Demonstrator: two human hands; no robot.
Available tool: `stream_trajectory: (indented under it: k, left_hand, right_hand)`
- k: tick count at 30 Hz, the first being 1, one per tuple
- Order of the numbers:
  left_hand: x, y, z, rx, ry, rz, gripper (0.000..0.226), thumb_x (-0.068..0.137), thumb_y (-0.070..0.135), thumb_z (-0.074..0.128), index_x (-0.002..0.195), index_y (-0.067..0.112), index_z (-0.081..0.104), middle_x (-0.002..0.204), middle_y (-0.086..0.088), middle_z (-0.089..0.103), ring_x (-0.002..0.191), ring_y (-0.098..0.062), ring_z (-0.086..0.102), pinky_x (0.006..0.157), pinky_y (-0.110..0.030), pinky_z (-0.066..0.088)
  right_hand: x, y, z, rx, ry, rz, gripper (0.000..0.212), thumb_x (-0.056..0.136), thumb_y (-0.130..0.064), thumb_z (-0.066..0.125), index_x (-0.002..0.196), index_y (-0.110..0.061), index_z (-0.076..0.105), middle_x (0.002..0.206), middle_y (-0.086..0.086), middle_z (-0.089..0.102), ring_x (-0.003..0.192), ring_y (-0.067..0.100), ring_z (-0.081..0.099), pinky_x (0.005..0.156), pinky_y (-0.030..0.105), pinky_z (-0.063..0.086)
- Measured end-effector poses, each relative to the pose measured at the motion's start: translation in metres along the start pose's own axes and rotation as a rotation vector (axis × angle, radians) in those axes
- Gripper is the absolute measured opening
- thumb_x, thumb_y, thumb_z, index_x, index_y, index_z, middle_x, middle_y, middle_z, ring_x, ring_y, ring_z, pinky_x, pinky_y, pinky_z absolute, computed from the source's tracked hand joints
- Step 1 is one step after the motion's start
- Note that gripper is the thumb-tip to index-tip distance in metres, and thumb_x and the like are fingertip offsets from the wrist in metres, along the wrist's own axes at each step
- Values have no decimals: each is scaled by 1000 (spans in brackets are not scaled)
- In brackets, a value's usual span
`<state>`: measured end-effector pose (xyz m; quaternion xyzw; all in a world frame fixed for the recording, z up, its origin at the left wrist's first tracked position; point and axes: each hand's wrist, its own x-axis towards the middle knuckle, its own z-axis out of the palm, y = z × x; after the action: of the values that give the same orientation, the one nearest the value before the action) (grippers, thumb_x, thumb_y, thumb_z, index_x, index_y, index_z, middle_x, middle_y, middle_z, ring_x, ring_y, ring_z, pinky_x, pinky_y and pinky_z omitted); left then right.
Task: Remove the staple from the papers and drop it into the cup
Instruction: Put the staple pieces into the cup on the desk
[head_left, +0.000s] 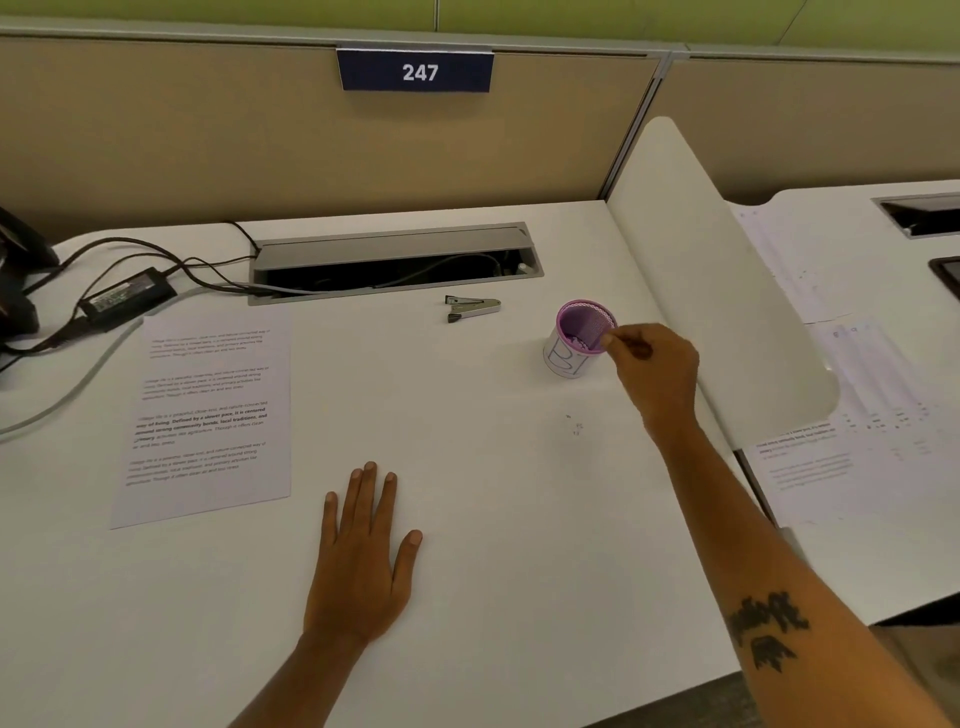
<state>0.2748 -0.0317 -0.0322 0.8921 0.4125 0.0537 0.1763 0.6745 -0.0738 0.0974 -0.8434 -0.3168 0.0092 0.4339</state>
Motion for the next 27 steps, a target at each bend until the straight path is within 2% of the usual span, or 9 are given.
stream_trajectory:
  k: [3, 6, 9, 11, 13, 15, 18, 23, 27]
  left_hand:
    - [0, 0, 0, 3, 1, 0, 75, 106, 54, 29, 169, 16, 14, 179, -8, 7, 167, -21, 2, 134, -55, 13]
    - [0, -1, 0, 15, -2, 3, 75, 106, 52, 32, 169, 16, 14, 179, -7, 7, 167, -22, 2, 134, -56, 14]
    - [0, -1, 0, 17, 6, 8, 75, 106, 51, 33, 169, 15, 15, 179, -8, 8, 167, -22, 3, 134, -55, 13]
    - [0, 0, 1, 9, 10, 10, 74, 106, 52, 32, 169, 15, 17, 179, -8, 9, 167, -23, 5, 134, -55, 12]
    - [0, 0, 1, 19, 8, 7, 74, 106, 52, 31, 169, 15, 16, 179, -8, 9, 167, -23, 4, 134, -55, 12]
    - [0, -1, 1, 33, 0, 2, 75, 106, 52, 30, 169, 16, 14, 179, -8, 6, 167, -22, 2, 135, -55, 12]
    - [0, -1, 2, 33, 2, 2, 74, 106, 52, 30, 169, 17, 13, 180, -7, 5, 167, -22, 2, 134, -55, 12]
    - [-1, -1, 1, 28, 3, 2, 74, 107, 51, 32, 169, 16, 14, 179, -7, 6, 167, -22, 2, 134, -56, 13]
    - [0, 0, 1, 20, 3, 2, 74, 107, 51, 33, 169, 17, 13, 180, -7, 5, 167, -22, 2, 134, -55, 12]
  right_hand:
    - [-37, 22, 1, -7, 13, 60, 8, 90, -24, 76, 92, -16, 77, 89, -1, 72, 80, 15, 69, 75, 23, 56]
    - [-72, 55, 7, -143, -108, 32, 26, 92, -29, 76, 114, -15, 74, 110, 6, 66, 102, 26, 63, 84, 41, 57]
    - [-97, 78, 10, -415, -260, 17, 53, 94, -48, 68, 140, -22, 60, 140, 9, 55, 131, 32, 47, 101, 54, 46]
    - [-107, 85, 12, -561, -318, 35, 67, 97, -61, 51, 151, -23, 47, 157, 10, 42, 145, 34, 36, 112, 58, 38]
    - [-116, 86, 18, -675, -384, 49, 76, 99, -66, 34, 160, -21, 30, 169, 10, 23, 154, 35, 22, 122, 61, 24]
    - [-127, 83, 27, -717, -446, 53, 80, 101, -67, 25, 164, -20, 12, 173, 6, 5, 158, 34, 8, 125, 63, 10]
    - [-137, 72, 39, -723, -485, 21, 83, 101, -69, 20, 165, -21, -1, 174, 2, -5, 160, 33, -1, 126, 63, 3]
    - [-125, 64, 50, -627, -480, 47, 84, 98, -71, 21, 165, -25, -1, 174, 2, -3, 160, 34, 2, 125, 63, 5]
    - [-101, 70, 44, -616, -476, 90, 83, 96, -74, 22, 164, -29, 7, 174, 3, 0, 159, 35, 5, 125, 63, 8]
